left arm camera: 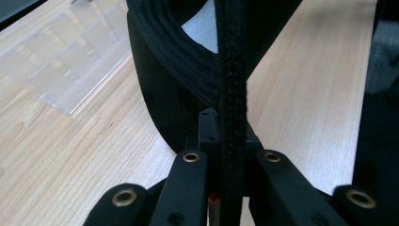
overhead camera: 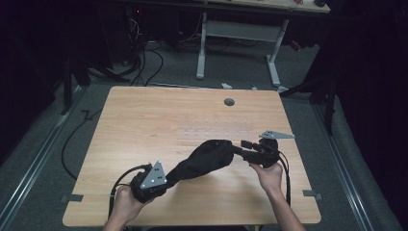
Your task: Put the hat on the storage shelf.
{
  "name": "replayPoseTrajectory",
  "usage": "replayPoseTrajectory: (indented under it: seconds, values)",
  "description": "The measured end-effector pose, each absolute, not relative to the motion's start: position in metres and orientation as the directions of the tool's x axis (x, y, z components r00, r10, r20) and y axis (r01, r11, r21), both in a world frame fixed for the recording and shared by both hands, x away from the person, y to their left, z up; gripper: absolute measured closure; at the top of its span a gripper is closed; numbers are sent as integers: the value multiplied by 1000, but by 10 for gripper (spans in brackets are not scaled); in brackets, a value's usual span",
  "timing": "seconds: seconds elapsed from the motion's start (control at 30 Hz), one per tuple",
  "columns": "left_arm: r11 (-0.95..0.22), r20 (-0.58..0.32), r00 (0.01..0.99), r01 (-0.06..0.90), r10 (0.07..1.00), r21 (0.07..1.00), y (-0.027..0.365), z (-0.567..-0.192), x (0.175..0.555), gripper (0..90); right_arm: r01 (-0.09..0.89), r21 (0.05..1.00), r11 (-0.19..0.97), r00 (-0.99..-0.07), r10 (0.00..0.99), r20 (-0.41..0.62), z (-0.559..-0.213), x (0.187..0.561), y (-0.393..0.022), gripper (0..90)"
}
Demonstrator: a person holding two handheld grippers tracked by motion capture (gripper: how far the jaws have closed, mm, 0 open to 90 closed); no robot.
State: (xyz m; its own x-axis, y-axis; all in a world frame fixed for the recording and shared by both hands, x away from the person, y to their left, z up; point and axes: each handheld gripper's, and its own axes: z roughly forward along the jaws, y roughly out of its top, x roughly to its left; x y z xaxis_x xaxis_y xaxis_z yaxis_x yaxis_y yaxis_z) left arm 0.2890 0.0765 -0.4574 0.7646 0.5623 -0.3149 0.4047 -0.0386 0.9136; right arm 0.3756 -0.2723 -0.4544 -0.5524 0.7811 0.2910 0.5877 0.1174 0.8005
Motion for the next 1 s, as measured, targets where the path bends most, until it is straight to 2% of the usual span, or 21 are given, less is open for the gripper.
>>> replayPoseTrajectory:
  seconds: [0.53,0.67,1.0]
  values:
    - [127,-421,668,442,614,888,78,-453,311,865,605,749,271,-540,831,136,-502,358,-272,450]
    - [186,-454,636,444,624,877,78,-449,319,865,601,733,318,-530,845,69,-515,357,-273,453]
    - [265,-495,603,433,625,862,78,-441,337,864,603,726,332,-497,867,16,-524,356,-277,432]
